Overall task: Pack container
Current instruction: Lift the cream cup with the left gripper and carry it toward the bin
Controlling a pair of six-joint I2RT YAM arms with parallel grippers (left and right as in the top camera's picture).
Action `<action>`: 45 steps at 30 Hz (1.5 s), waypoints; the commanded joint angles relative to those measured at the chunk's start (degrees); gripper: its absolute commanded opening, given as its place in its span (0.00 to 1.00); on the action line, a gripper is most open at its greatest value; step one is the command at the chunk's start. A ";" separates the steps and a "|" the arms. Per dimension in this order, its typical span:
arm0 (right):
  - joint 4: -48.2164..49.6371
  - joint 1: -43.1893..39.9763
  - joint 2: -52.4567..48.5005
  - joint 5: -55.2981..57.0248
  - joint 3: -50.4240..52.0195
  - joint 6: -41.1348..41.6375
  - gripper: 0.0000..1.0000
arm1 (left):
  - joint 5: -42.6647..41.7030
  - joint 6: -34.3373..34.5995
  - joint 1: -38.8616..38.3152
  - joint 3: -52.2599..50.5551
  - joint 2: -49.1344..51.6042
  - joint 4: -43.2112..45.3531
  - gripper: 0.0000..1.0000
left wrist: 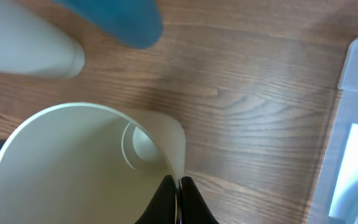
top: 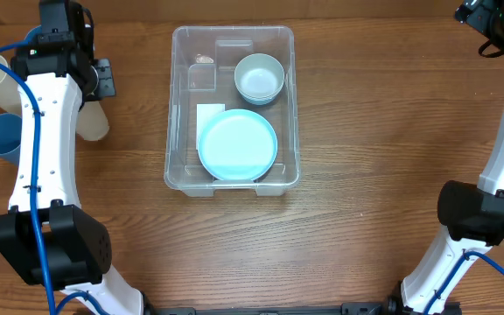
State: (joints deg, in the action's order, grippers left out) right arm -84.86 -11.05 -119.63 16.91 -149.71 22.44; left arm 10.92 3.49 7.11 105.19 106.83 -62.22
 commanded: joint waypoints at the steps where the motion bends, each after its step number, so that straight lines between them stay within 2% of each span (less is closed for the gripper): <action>1: 0.31 0.04 0.04 0.61 -0.24 0.04 1.00 | -2.27 2.64 -0.28 -0.72 -0.90 0.11 0.04; 8: 0.31 0.04 0.04 0.61 -0.24 0.04 1.00 | -4.96 3.19 -0.28 -1.22 2.97 0.28 0.04; 16: 0.31 0.04 0.04 0.61 -0.24 0.07 1.00 | -7.85 3.19 -0.28 -1.22 11.82 -0.94 0.04; 23: 0.31 0.04 0.04 0.61 -0.24 0.04 1.00 | -7.93 3.17 -0.28 -0.33 12.11 -1.62 0.04; 30: 0.31 0.04 0.04 0.61 -0.24 0.07 1.00 | -7.76 2.75 -1.31 9.66 3.89 -5.14 0.04; 38: 0.31 0.04 0.04 0.61 -0.24 0.07 1.00 | -6.12 2.95 -1.55 10.73 0.09 -3.39 0.04; 41: 0.31 0.04 0.04 0.61 -0.24 0.04 1.00 | -7.37 2.71 -3.08 12.57 -2.49 -0.48 0.04; 45: 0.31 0.04 0.04 0.61 -0.24 0.04 1.00 | -8.00 2.25 -7.89 14.08 -9.14 9.70 0.04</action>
State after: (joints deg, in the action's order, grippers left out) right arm -84.82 -11.05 -119.63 16.91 -149.71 22.41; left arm 4.03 6.00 2.90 115.79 105.80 -57.76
